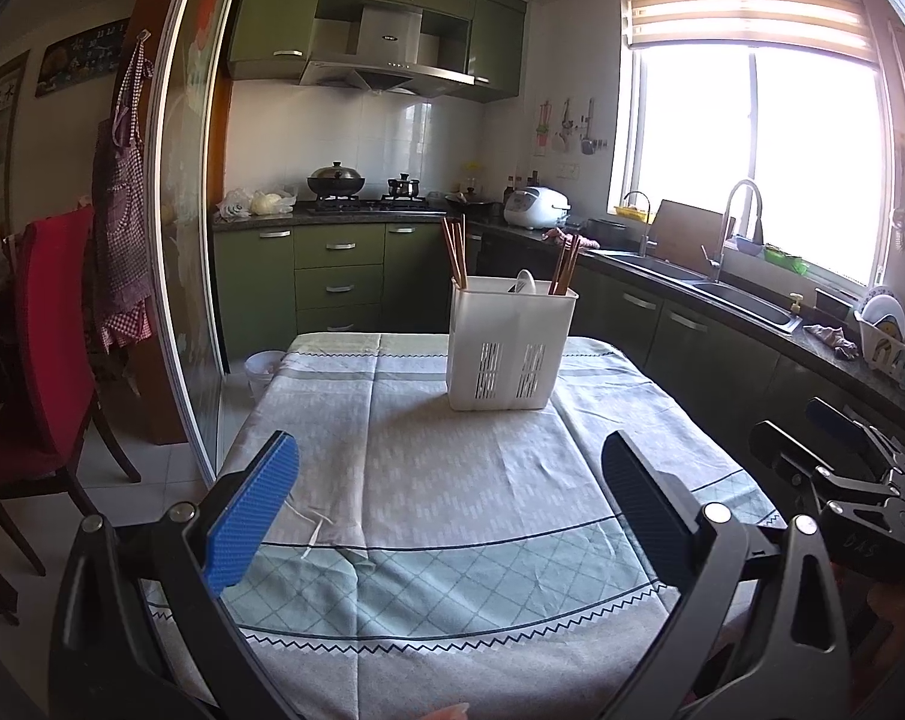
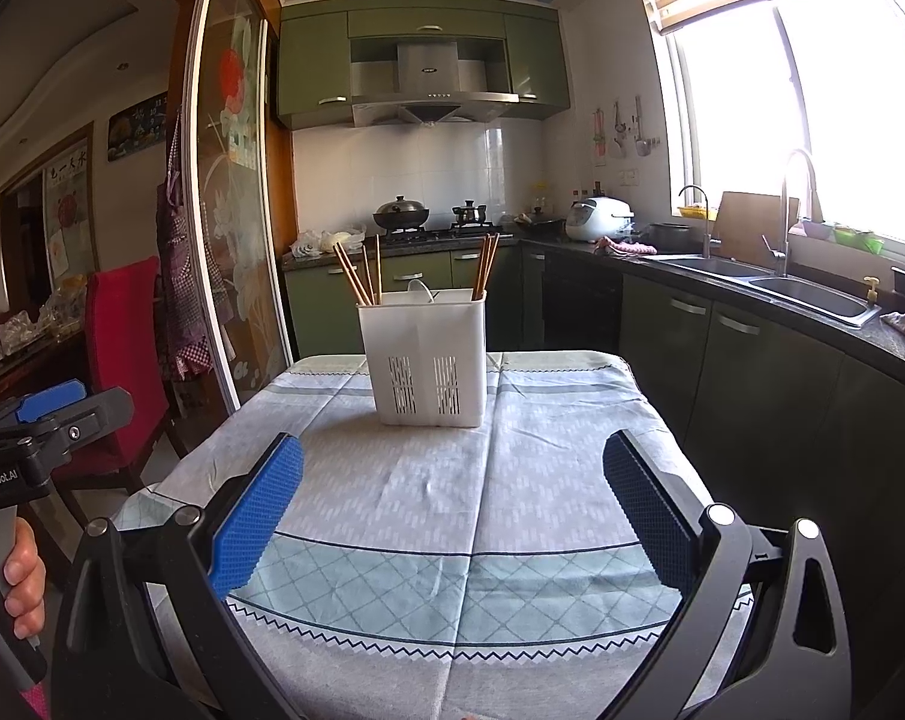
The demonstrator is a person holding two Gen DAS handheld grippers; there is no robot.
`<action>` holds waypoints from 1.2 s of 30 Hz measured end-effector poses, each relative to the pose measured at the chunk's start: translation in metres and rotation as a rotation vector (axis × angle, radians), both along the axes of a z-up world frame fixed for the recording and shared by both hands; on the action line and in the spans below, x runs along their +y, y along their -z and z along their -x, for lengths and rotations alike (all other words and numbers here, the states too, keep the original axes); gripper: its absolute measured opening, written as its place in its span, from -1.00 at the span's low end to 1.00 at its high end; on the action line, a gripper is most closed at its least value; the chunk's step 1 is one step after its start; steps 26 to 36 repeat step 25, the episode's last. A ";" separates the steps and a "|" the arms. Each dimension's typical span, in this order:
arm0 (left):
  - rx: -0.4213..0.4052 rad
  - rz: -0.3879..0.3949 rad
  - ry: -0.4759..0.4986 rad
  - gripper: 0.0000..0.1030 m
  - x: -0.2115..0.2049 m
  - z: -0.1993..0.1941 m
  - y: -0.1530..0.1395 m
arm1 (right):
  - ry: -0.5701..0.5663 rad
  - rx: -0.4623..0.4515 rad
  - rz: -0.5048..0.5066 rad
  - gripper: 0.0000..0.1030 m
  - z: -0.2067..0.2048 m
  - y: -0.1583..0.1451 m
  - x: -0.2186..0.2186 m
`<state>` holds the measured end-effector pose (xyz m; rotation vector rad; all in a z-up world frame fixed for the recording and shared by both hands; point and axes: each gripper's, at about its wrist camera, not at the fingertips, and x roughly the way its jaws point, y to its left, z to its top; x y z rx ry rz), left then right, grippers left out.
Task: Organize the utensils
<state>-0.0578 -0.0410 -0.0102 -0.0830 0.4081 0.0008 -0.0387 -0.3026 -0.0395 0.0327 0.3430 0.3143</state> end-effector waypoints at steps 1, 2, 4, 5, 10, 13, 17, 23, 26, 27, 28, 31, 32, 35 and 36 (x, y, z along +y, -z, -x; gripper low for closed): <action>0.001 0.004 0.005 0.87 0.000 0.000 0.000 | -0.001 0.001 0.000 0.91 -0.001 0.000 0.000; 0.003 0.010 0.010 0.87 0.001 -0.001 0.000 | -0.001 0.001 0.000 0.91 -0.001 0.000 0.000; 0.011 0.019 0.014 0.87 0.002 -0.002 0.000 | -0.002 0.001 0.001 0.91 -0.001 0.000 0.000; 0.013 0.024 0.016 0.87 0.002 -0.003 0.000 | -0.002 0.002 0.000 0.91 -0.001 0.001 0.000; -0.024 0.016 -0.002 0.87 0.003 -0.001 0.000 | -0.002 0.007 0.001 0.91 -0.003 0.003 0.000; -0.034 0.005 -0.009 0.87 0.003 -0.001 -0.002 | -0.005 0.012 0.002 0.91 -0.004 0.004 0.000; -0.025 -0.007 -0.002 0.87 0.002 -0.003 -0.001 | -0.010 0.015 0.001 0.91 -0.005 0.005 0.000; 0.025 0.017 0.010 0.87 0.006 -0.013 0.005 | -0.011 0.022 -0.001 0.91 -0.006 0.007 0.001; 0.034 0.012 -0.003 0.87 0.009 -0.018 0.007 | -0.012 0.028 0.002 0.91 -0.008 0.008 0.001; 0.034 0.012 -0.003 0.87 0.009 -0.018 0.007 | -0.012 0.028 0.002 0.91 -0.008 0.008 0.001; 0.034 0.012 -0.003 0.87 0.009 -0.018 0.007 | -0.012 0.028 0.002 0.91 -0.008 0.008 0.001; 0.034 0.012 -0.003 0.87 0.009 -0.018 0.007 | -0.012 0.028 0.002 0.91 -0.008 0.008 0.001; 0.034 0.012 -0.003 0.87 0.009 -0.018 0.007 | -0.012 0.028 0.002 0.91 -0.008 0.008 0.001; 0.034 0.012 -0.003 0.87 0.009 -0.018 0.007 | -0.012 0.028 0.002 0.91 -0.008 0.008 0.001; 0.034 0.012 -0.003 0.87 0.009 -0.018 0.007 | -0.012 0.028 0.002 0.91 -0.008 0.008 0.001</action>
